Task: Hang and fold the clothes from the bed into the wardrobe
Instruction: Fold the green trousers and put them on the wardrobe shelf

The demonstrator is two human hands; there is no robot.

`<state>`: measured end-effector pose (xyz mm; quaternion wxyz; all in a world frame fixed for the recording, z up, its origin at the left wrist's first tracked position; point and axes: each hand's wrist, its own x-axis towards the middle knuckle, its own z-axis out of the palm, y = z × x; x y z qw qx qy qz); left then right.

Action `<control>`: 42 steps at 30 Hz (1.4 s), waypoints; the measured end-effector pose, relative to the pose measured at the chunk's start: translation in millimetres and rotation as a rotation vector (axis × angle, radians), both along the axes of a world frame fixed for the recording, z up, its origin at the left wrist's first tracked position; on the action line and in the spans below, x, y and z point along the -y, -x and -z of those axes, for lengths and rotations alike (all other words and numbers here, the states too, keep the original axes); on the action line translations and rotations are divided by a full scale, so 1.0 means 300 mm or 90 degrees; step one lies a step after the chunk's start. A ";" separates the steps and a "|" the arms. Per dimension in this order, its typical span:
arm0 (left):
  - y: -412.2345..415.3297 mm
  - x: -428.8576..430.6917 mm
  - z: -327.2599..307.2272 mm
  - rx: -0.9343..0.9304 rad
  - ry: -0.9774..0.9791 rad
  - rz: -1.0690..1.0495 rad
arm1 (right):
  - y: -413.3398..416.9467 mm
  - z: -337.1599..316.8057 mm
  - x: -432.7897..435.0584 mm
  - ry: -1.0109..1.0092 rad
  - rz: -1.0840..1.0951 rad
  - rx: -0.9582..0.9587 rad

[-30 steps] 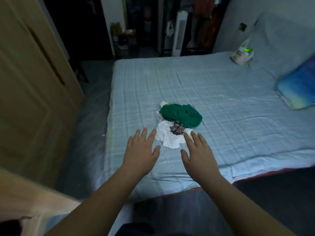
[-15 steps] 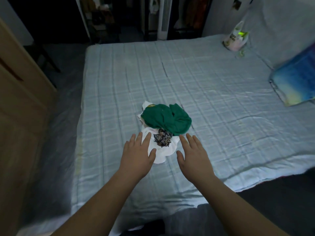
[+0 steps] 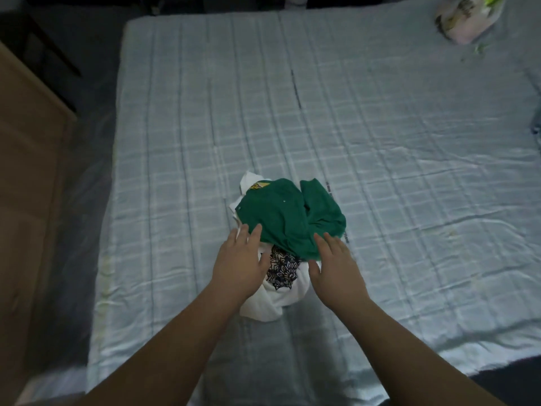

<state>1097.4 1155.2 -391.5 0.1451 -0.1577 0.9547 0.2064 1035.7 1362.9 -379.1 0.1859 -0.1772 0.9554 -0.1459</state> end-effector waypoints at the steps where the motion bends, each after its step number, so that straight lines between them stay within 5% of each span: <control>1: 0.034 0.005 0.028 0.014 -0.016 -0.018 | 0.045 0.038 0.015 0.008 0.002 0.024; 12: 0.397 0.047 0.396 0.088 -0.198 -0.272 | 0.455 0.457 0.199 0.077 0.027 0.271; 20: 0.458 0.055 0.484 0.102 -0.364 -0.516 | 0.427 0.512 0.303 0.098 0.169 0.352; 28: 0.329 0.003 0.142 -0.016 -0.738 -0.609 | 0.294 0.216 0.221 0.281 0.214 0.290; 33: 0.097 -0.034 -0.142 -0.087 -0.880 -0.508 | 0.117 -0.120 0.107 0.423 0.149 0.245; 39: -0.173 -0.091 -0.361 -0.189 -0.925 -0.337 | -0.181 -0.390 -0.021 0.515 0.074 0.182; 42: -0.266 -0.121 -0.441 -0.225 -0.896 -0.289 | -0.260 -0.437 -0.088 0.606 0.225 0.083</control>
